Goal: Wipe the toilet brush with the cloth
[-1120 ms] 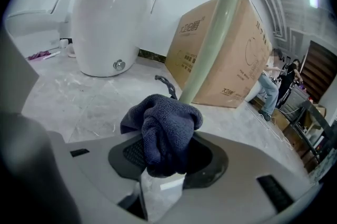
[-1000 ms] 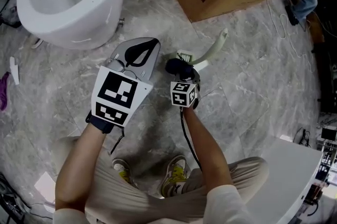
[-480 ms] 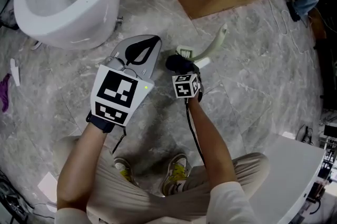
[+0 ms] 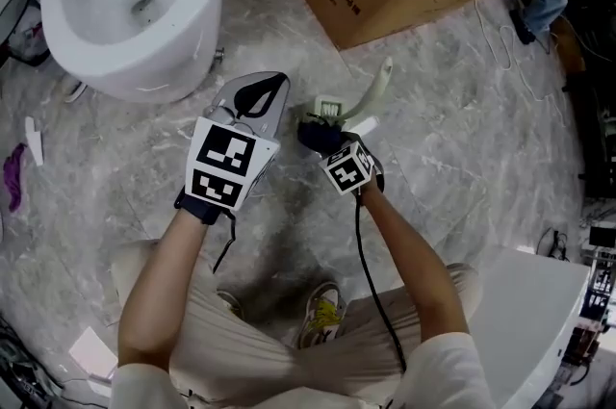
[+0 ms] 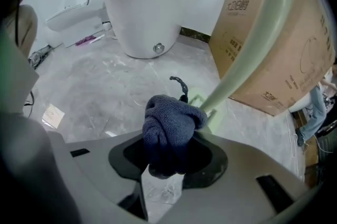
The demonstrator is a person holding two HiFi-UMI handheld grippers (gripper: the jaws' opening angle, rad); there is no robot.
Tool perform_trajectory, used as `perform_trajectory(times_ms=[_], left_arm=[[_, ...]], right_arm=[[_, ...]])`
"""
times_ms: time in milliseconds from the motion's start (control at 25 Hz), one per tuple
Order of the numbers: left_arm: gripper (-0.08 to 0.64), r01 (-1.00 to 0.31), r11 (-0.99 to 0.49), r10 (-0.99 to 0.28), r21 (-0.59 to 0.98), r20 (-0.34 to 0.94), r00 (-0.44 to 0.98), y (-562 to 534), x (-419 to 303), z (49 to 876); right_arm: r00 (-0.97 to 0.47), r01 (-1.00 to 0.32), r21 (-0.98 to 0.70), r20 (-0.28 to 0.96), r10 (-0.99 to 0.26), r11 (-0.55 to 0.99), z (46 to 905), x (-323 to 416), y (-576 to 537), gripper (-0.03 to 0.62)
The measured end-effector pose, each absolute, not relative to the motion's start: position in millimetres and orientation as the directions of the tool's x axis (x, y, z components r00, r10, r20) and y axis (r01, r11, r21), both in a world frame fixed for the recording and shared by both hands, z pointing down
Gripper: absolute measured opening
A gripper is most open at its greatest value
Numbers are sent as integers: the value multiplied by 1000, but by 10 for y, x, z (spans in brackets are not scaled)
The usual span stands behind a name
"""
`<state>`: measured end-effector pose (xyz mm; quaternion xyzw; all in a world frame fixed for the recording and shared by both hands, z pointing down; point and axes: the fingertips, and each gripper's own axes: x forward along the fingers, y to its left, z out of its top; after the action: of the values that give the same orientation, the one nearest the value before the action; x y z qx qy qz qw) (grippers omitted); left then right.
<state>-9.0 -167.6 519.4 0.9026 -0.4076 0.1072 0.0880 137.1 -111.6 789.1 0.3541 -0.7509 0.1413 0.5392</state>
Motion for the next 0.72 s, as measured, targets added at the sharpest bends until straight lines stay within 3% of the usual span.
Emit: perform_trajectory(times_ms=[320,520,720], left_arm=[[2,-760,-645,-720,76,270,639,-1682,-134,5245],[2,-725,-684,-692,78,244,679,-1650,15,5212],[2,-719,-694,-700,6,225,678,-1585,170,4912]], right_arm=[[-330,-791,2,841,-429,612,6885,1087,-847,153],[-413,-857,-19,623,-664,515,5731,1053,-858,153],[-363,-930,-121,461,-810,348,5041,1272,-1060,155]])
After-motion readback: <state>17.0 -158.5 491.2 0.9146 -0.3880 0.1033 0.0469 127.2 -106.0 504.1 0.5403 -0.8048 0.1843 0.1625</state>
